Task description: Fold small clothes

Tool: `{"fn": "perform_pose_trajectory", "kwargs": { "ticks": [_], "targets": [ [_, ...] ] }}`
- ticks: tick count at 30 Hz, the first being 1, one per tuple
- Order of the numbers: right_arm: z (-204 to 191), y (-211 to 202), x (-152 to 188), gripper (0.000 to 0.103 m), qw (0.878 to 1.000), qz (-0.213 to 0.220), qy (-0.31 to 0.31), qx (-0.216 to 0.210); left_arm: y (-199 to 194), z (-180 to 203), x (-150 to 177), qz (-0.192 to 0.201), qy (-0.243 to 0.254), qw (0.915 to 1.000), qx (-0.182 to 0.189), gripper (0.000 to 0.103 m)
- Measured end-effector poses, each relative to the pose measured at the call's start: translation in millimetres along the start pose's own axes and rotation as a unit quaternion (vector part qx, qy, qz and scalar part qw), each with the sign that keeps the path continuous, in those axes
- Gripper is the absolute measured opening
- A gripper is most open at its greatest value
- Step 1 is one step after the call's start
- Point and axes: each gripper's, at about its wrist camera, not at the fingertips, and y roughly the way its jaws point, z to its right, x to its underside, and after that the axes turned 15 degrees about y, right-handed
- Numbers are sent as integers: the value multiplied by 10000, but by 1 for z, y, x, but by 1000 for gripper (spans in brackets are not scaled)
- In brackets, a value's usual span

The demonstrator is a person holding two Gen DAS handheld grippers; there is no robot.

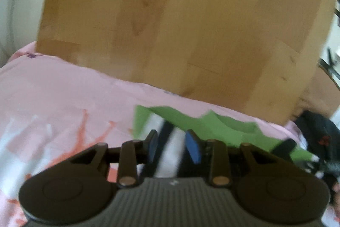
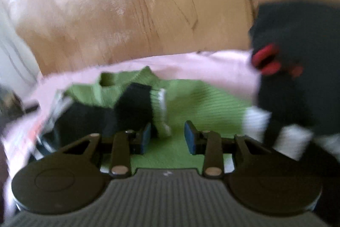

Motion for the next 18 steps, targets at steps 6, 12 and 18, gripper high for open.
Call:
{"fn": "perform_pose_trajectory", "kwargs": {
  "ticks": [6, 12, 18],
  "targets": [
    [8, 1, 3, 7, 9973, 184, 715, 25, 32, 14, 29, -248, 156, 9995, 107, 26],
    [-3, -65, 35, 12, 9902, 1155, -354, 705, 25, 18, 34, -126, 389, 9991, 106, 30],
    [64, -145, 70, 25, 9817, 1508, 1026, 544, 20, 19, 35, -28, 466, 9988, 173, 36]
  ]
}}
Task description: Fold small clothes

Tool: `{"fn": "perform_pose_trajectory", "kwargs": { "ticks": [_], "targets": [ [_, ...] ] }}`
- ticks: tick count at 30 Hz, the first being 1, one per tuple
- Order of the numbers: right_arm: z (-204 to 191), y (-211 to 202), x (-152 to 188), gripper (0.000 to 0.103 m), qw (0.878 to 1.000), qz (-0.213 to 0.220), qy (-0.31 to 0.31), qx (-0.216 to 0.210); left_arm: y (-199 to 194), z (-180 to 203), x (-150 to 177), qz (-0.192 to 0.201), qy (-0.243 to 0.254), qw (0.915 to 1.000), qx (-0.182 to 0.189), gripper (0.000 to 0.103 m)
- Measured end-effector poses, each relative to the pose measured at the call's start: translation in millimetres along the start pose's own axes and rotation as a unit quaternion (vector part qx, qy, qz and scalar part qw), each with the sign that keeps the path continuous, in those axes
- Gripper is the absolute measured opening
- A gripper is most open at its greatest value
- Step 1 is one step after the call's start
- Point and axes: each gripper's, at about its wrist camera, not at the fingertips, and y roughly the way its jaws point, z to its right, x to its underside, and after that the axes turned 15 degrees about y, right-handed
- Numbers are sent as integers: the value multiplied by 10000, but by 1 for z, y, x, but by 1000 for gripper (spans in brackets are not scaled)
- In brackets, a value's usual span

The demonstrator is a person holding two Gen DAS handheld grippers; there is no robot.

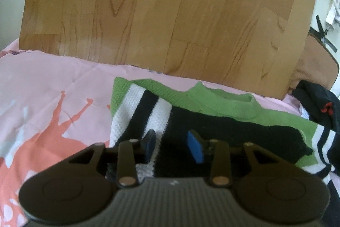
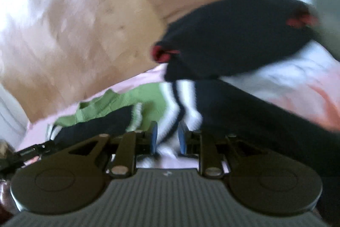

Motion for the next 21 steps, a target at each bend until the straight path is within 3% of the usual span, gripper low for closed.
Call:
{"fn": "perform_pose_trajectory", "kwargs": {
  "ticks": [4, 7, 9, 15, 19, 21],
  "targets": [
    [25, -56, 16, 25, 9950, 808, -136, 569, -9, 1, 1, 245, 44, 9995, 181, 37],
    [48, -88, 21, 26, 9820, 1363, -312, 1273, -15, 4, 0, 369, 128, 9989, 271, 37],
    [61, -98, 24, 39, 9711, 1566, -404, 1753, -15, 8, 0, 378, 238, 9986, 264, 37],
    [74, -99, 36, 50, 9680, 1325, -794, 1979, -11, 18, 1, 218, 533, 9980, 257, 36],
    [62, -73, 36, 53, 9686, 1051, -1165, 1930, -10, 16, 1, 201, 514, 9981, 278, 36],
    [61, -55, 33, 52, 9631, 926, -1411, 2096, -10, 16, 1, 215, 525, 9980, 281, 35]
  ]
}}
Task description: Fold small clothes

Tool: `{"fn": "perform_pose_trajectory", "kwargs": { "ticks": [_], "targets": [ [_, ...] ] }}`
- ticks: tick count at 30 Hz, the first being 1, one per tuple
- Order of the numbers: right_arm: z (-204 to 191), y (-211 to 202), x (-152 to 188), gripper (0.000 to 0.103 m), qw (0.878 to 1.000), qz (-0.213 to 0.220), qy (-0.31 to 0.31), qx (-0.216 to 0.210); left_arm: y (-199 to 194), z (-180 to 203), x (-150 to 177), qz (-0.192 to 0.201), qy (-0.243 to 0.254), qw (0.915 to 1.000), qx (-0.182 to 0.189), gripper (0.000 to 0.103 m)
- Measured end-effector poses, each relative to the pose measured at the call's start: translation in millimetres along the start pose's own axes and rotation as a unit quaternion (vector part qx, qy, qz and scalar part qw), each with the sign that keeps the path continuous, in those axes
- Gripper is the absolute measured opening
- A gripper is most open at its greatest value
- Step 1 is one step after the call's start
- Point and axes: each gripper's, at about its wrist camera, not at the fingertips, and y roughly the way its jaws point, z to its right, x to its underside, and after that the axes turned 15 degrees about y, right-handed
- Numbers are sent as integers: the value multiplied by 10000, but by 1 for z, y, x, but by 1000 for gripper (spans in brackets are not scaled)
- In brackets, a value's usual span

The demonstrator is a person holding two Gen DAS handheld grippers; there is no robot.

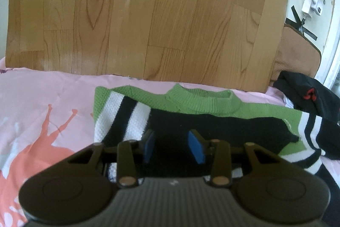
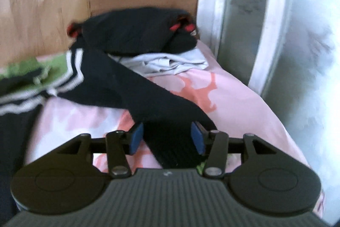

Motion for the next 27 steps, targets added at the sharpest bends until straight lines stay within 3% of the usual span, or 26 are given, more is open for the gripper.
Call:
{"fn": "perform_pose_trajectory", "kwargs": {
  "ticks": [2, 4, 5, 8, 12, 17, 19, 22, 26, 27],
  "targets": [
    [-3, 11, -3, 48, 9998, 53, -185, 35, 0, 0, 0, 20, 41, 10000, 11, 35],
    [-2, 14, -10, 10, 9997, -159, -135, -103, -1, 1, 0, 53, 82, 10000, 9, 35],
    [-3, 13, -15, 5, 9994, -307, -90, -116, -2, 2, 0, 73, 93, 9999, 11, 35],
    [-8, -8, -26, 4, 9978, -507, 171, -397, -7, -1, -1, 153, 65, 9999, -17, 35],
    [-37, -55, -53, 4, 9842, -657, 428, -1589, -27, -14, -8, 510, -176, 9985, -126, 35],
    [-107, -75, -89, 4, 9399, -1079, 867, -3121, -49, -32, -14, 884, -540, 9945, -158, 36],
    [-145, -70, -102, 4, 9245, -1198, 881, -3511, -52, -41, -14, 933, -735, 9929, -115, 36],
    [-212, -57, -115, 4, 9123, -1258, 688, -3836, -54, -54, -14, 954, -977, 9905, -132, 36],
    [-298, -14, -106, 5, 9096, -1386, 420, -3894, -51, -68, -12, 906, -1261, 9878, -142, 36],
    [-313, -2, -98, 9, 9108, -1375, 336, -3879, -50, -70, -11, 871, -1306, 9875, -162, 36]
  ]
}}
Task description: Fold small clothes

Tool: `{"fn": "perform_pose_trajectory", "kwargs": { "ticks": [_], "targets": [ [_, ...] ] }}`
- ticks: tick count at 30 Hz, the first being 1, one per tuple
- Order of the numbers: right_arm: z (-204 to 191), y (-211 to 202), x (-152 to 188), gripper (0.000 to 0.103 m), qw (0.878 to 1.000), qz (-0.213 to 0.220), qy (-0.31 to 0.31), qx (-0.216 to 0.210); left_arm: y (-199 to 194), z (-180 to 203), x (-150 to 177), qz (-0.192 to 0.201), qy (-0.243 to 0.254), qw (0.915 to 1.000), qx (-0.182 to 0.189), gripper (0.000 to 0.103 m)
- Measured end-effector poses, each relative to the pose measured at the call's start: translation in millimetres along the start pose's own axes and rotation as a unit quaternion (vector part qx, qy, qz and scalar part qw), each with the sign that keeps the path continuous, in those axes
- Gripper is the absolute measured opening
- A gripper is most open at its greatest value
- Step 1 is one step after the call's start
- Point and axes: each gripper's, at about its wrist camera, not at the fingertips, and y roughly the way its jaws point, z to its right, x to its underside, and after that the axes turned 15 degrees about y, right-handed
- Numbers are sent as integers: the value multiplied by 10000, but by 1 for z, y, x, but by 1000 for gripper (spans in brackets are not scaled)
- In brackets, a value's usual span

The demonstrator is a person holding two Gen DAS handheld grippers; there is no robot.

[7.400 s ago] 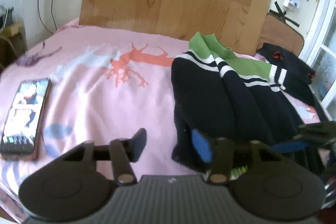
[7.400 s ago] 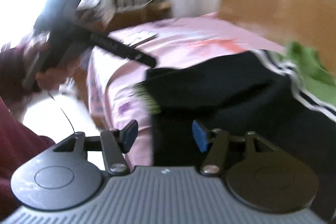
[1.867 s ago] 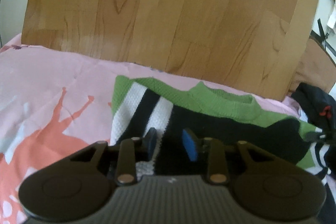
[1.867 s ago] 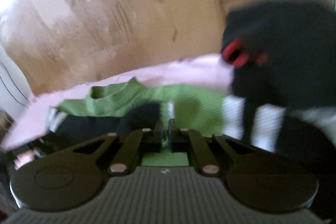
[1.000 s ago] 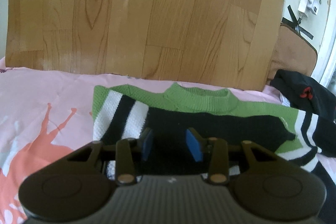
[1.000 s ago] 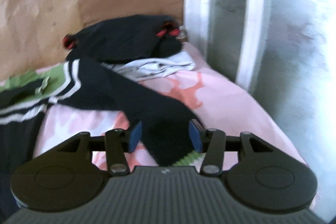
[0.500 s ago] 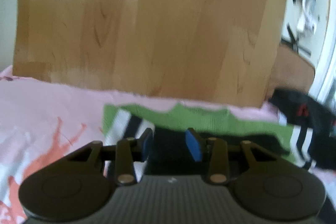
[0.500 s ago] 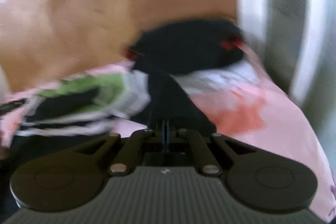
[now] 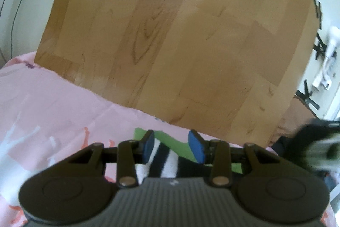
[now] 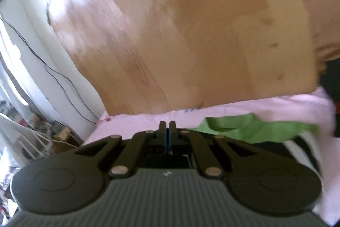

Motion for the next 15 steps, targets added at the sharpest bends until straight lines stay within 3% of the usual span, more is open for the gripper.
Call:
{"fn": "perform_pose_trajectory", "kwargs": {
  "ticks": [4, 6, 10, 13, 15],
  "targets": [
    [17, 56, 9, 20, 9984, -420, 0, 374, 4, -9, 2, -99, -89, 9999, -101, 36],
    [40, 43, 3, 20, 9990, -247, 347, 166, 6, -13, 2, -172, -139, 9996, -160, 36],
    [76, 6, -2, 20, 9967, 222, 128, 776, 13, -15, 5, -318, -263, 9991, 95, 36],
    [116, -6, 3, 20, 9938, 68, 455, 1017, 17, -5, 7, -353, -179, 9969, 675, 35],
    [141, -4, 12, 18, 9907, -117, 533, 1246, 19, 10, 9, -398, 232, 9960, 764, 35]
  ]
}}
